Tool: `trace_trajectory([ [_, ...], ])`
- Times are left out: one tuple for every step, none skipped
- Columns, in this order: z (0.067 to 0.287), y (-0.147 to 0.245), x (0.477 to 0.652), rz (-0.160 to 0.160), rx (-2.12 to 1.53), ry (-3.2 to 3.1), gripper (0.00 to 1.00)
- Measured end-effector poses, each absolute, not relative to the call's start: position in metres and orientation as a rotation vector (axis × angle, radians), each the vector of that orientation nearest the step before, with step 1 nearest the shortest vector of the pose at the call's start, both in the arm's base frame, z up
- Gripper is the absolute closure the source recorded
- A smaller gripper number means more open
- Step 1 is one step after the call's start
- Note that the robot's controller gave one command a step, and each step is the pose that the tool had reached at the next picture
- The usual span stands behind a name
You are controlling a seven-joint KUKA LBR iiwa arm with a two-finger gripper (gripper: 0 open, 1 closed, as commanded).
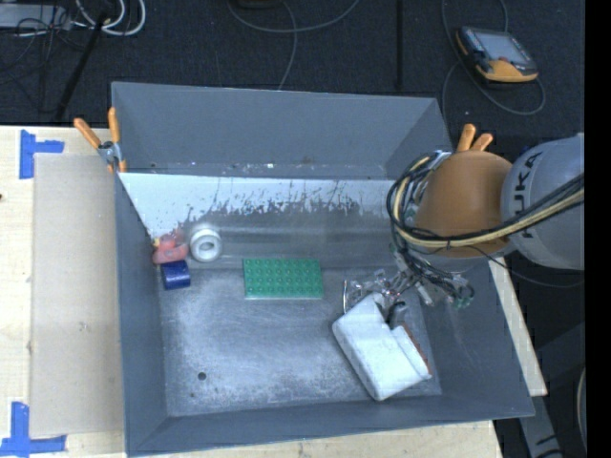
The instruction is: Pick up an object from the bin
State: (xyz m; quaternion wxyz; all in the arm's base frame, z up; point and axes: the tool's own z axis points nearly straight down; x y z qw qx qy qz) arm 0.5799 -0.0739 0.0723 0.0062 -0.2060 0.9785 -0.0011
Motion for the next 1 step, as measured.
trace_trajectory([
  [0.2541, -0.0591, 0.5566, -0.003, -0.676, 3.06, 1.0],
])
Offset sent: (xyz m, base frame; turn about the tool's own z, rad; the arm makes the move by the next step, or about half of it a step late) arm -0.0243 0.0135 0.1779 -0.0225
